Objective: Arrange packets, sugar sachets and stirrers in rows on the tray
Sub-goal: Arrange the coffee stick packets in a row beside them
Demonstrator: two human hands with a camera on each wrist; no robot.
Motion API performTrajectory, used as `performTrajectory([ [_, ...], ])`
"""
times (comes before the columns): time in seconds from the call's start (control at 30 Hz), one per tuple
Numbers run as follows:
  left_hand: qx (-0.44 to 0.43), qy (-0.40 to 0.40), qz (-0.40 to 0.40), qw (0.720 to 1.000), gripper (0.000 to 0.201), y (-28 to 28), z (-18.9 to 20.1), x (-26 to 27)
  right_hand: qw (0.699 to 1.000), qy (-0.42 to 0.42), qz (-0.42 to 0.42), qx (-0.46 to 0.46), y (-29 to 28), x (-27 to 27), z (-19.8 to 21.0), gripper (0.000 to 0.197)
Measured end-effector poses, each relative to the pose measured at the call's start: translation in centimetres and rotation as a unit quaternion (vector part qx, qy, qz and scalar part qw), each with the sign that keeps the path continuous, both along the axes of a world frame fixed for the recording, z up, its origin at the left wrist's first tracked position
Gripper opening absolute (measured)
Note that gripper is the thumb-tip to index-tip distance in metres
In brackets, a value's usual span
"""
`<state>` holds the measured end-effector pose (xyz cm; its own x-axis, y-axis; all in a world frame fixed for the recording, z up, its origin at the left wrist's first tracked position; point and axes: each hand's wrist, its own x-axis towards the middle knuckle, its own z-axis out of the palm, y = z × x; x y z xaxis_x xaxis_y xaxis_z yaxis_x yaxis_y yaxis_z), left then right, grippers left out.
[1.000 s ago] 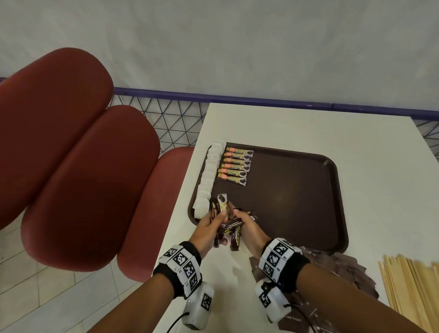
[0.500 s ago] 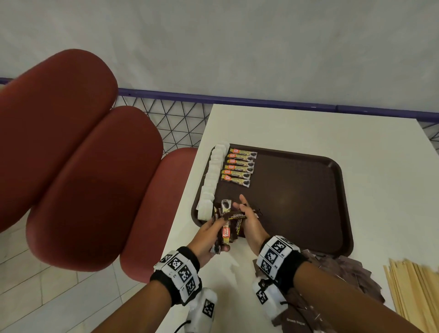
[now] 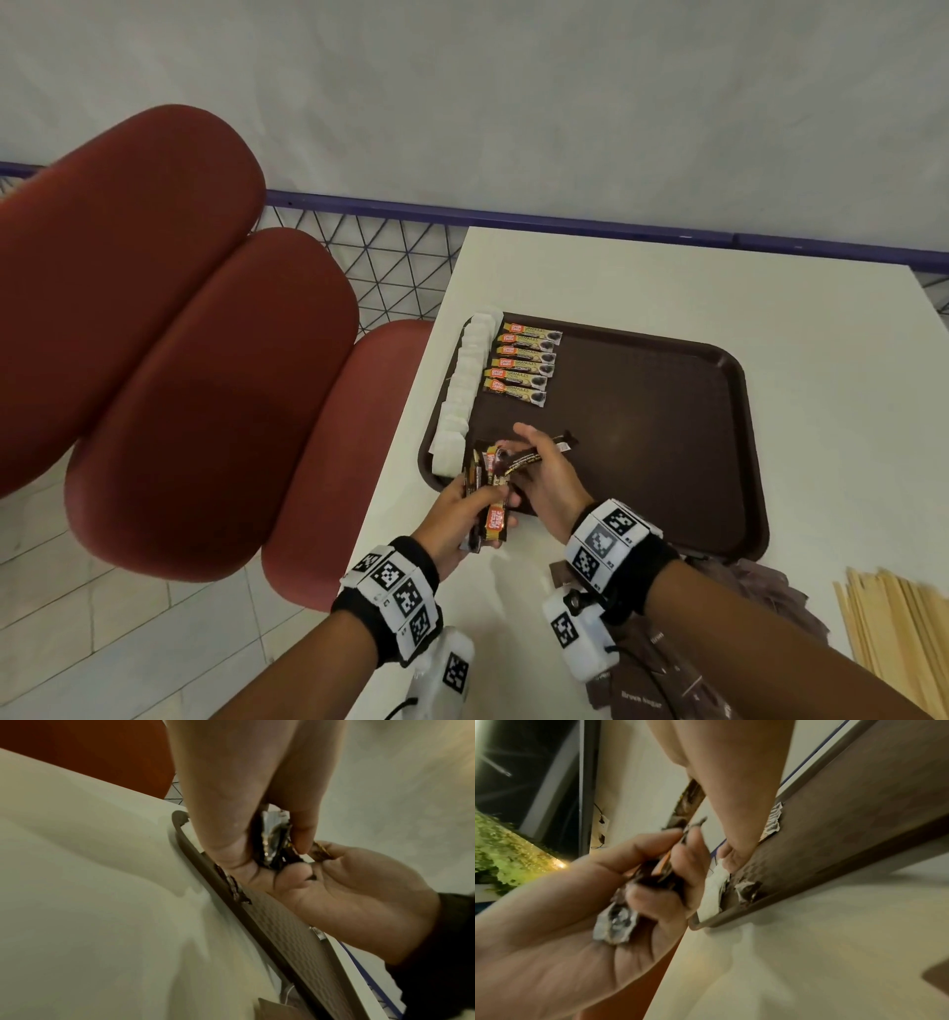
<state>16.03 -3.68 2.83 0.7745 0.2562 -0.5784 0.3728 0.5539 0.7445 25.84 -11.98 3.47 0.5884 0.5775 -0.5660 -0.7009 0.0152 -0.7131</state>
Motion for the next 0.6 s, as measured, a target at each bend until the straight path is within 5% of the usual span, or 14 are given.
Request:
performTrajectory([
  [0.1,0.005,0.011,0.048,0.999,0.017,0.9,-0.4,-0.6,0.997,-0.067,-0.039,-0.006,-0.3,1.1,-0.7,0.027],
  [0.2,0.001,0.004,0.092,0.996,0.013,1.7,-0.6,-0.9,0.982,-0.169,0.023,-0.076,-0.7,1.9,-0.6,0.016],
  [0.33,0.013,0.005,0.123,0.992,0.023,2.7,-0.6,-0.8,0.895,-0.313,0.206,-0.241,-1.0,2.6,-1.3,0.030],
  [0.6,0.050,0.017,0.140,0.989,0.014,3.5,-1.1,0.1,0.819,-0.460,0.269,-0.212,-1.6,2.5,-1.2,0.034],
])
